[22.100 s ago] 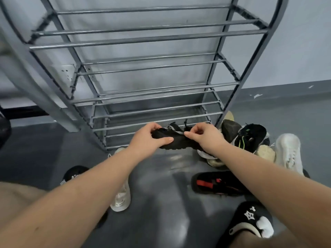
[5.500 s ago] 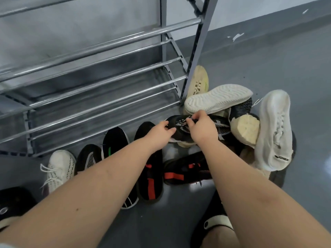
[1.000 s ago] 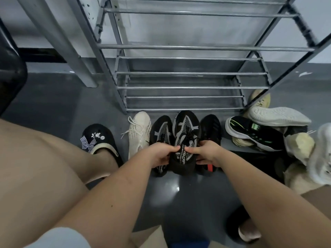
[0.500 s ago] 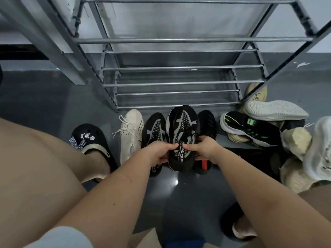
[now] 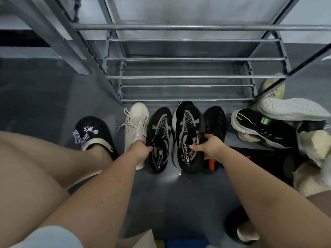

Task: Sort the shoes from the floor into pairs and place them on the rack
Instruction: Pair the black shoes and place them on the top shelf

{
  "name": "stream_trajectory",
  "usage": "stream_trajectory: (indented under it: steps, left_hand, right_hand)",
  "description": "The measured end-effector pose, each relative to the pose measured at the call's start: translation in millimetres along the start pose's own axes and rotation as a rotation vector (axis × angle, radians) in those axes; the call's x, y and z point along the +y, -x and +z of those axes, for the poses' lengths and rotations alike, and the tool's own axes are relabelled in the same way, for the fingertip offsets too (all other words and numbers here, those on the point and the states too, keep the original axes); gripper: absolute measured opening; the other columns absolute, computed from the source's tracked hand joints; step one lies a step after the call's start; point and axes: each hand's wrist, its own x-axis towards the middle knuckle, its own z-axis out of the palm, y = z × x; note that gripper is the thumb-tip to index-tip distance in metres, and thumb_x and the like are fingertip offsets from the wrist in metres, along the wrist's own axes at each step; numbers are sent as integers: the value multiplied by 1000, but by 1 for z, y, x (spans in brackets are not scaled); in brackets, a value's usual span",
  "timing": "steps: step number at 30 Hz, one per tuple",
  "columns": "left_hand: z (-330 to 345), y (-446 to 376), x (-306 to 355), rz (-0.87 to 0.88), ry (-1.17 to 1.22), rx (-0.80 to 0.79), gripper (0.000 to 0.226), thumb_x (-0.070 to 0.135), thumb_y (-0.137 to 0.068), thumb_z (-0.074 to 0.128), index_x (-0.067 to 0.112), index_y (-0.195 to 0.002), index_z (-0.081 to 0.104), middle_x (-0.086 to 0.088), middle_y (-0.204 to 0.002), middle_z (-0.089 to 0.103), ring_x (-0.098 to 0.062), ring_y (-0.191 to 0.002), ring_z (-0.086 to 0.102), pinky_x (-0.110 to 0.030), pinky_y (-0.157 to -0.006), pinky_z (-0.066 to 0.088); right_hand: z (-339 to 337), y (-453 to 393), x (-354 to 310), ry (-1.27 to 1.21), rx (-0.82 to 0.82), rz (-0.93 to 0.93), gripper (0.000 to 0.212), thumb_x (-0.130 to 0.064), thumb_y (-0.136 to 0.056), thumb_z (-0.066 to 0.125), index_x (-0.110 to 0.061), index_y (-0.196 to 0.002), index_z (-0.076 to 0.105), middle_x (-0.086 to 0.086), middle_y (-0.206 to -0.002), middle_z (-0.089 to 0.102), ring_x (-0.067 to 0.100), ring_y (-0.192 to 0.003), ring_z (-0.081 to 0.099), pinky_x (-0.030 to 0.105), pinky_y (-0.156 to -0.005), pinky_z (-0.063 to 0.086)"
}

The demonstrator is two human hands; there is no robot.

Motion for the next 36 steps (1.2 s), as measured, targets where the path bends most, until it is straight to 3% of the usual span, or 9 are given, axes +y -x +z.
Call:
stream_trajectory:
  steps: [6, 9, 11, 17, 21, 25, 27, 31, 36]
  left_hand:
    - [4, -10, 0, -9, -39, -53, 43, 19, -93, 56, -2, -130, 50, -14, -132, 55, -29, -121, 52, -25, -94, 38]
    - [8, -15, -2, -16, -51, -79, 45, 23, -95, 54, 1, -133, 49, -12, -140, 47, -26, -133, 40, -25, -107, 31]
    - [11, -17, -3, -24, -81, -93, 48, 28, -95, 53, 1, -135, 47, -13, -142, 46, -26, -138, 34, -33, -115, 26]
    - [19, -23, -5, -68, 1, -122, 54, 27, -89, 61, 2, -135, 46, -13, -141, 47, -28, -127, 47, -37, -109, 37]
    - [22, -21, -1, -92, 63, -80, 59, 26, -90, 61, 2, -140, 39, -16, -140, 47, -31, -129, 45, -37, -109, 36]
    - [31, -27, -10, -86, 100, -68, 61, 36, -76, 67, 11, -129, 53, -12, -139, 48, -28, -129, 45, -38, -108, 39]
    - [34, -21, -9, -79, 135, -102, 54, 30, -81, 65, 10, -130, 52, -10, -136, 52, -28, -126, 48, -38, -106, 40]
    - [39, -13, -2, -121, 306, -168, 46, 16, -92, 57, 11, -136, 45, -10, -132, 56, -29, -122, 52, -45, -106, 41]
    - [35, -15, -1, -68, 292, -133, 63, 15, -78, 74, 11, -132, 42, -8, -126, 58, -30, -114, 57, -49, -97, 48]
  right_hand:
    - [10, -10, 1, 44, -2, 48, 64, -15, -72, 81, -11, -128, 50, 9, -122, 63, 30, -109, 62, 49, -87, 55]
    - [9, -11, 3, 50, 3, 66, 64, -15, -73, 81, -11, -128, 49, 9, -123, 62, 30, -109, 61, 50, -86, 55]
    - [8, -10, 4, 39, -4, 67, 63, -14, -74, 80, -11, -129, 49, 8, -123, 62, 29, -110, 61, 49, -87, 55]
    - [5, -7, 8, -31, -34, 62, 59, -8, -80, 74, -11, -132, 46, 7, -126, 60, 28, -113, 59, 44, -90, 51]
    - [3, -8, 6, -46, -40, 66, 58, -7, -81, 73, -12, -132, 46, 7, -126, 60, 29, -114, 59, 44, -91, 51]
    - [5, -10, 12, -106, -36, 51, 59, -7, -81, 72, -12, -134, 46, 8, -124, 61, 28, -112, 61, 42, -87, 53]
    - [6, -9, 18, -135, -1, 30, 60, -12, -82, 73, -14, -135, 45, 6, -124, 62, 27, -111, 61, 40, -86, 53]
    - [7, -2, 23, -135, 23, 14, 67, -23, -81, 74, -24, -139, 41, 3, -127, 60, 25, -113, 59, 42, -90, 52]
    - [17, 10, 24, -86, -54, 57, 93, -29, -73, 81, -36, -146, 25, -3, -135, 54, 27, -120, 53, 52, -97, 46]
